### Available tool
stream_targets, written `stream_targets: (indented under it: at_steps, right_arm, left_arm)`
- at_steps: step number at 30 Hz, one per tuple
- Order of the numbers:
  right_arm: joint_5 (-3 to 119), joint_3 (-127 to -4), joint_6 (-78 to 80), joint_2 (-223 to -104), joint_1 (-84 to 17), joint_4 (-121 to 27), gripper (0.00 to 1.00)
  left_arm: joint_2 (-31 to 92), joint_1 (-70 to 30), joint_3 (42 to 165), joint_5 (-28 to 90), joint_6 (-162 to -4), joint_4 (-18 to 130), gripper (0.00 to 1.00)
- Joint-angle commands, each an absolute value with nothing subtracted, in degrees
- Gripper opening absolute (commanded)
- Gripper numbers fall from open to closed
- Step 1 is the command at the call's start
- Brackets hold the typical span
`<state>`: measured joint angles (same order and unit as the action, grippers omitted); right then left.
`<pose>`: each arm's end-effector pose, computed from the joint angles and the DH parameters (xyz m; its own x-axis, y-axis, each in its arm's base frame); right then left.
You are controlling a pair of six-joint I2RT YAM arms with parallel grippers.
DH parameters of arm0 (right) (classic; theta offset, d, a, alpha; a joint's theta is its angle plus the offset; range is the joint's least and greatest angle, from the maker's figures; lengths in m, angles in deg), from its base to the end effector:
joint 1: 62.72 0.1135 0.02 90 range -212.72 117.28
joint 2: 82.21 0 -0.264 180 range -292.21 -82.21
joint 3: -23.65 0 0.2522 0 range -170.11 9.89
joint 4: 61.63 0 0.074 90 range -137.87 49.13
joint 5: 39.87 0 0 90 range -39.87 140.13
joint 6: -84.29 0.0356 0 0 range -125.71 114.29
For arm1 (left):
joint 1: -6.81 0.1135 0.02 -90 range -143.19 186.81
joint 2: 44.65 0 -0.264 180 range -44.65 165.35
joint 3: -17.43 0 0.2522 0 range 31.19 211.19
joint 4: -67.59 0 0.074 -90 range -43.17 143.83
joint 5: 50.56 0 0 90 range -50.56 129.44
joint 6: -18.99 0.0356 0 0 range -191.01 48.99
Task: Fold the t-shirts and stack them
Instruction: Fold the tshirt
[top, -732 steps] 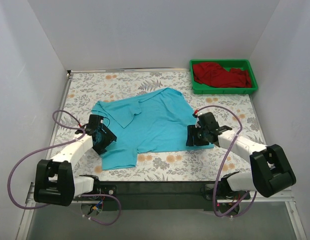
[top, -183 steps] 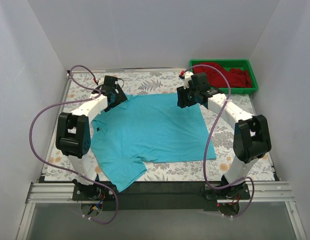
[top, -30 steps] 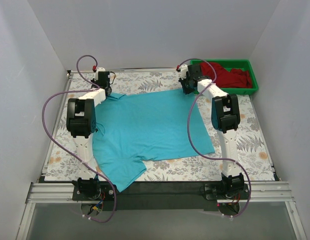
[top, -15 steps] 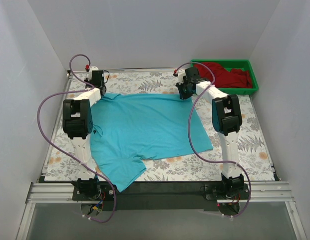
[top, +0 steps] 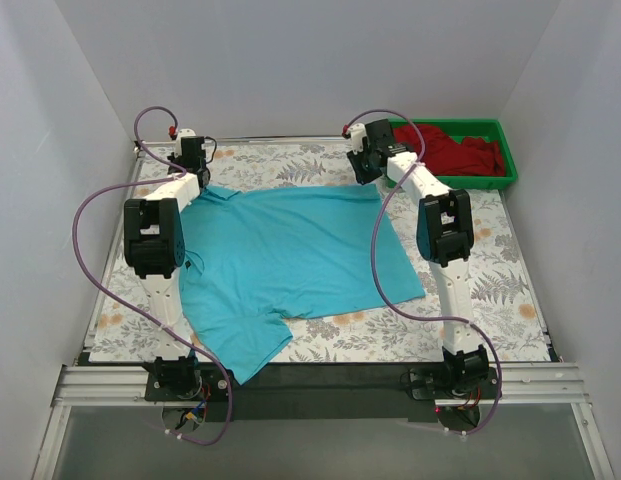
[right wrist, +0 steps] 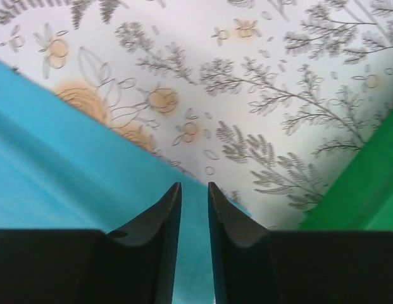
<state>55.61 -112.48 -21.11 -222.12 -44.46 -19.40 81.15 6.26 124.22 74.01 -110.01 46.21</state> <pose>0.5209 0.1754 0.1882 -0.5591 -0.4628 -0.6878 -0.5429 0.8315 -0.1182 0.4917 0.0155 0.1785 -0.2366 -0.5160 -0.8233 -0.7375 0.6470 -0.1936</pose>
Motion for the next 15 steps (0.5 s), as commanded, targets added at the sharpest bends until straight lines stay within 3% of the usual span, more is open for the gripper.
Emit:
stream_targets:
  at_steps: [1, 6, 15]
  right_arm:
    - [54.0, -116.4, -23.1, -224.1, -45.9, -19.6, 0.28]
    - [55.4, -114.3, -25.6, -223.2, -47.0, -20.4, 0.45]
    - [61.0, -108.5, -29.2, -221.0, -47.4, -20.3, 0.49]
  left_arm:
    - [77.5, 6.4, 125.8, 73.5, -110.7, 45.9, 0.00]
    - [77.5, 6.2, 125.5, 72.2, -111.1, 45.7, 0.00]
    - [77.6, 5.8, 125.2, 72.1, -111.3, 45.6, 0.00]
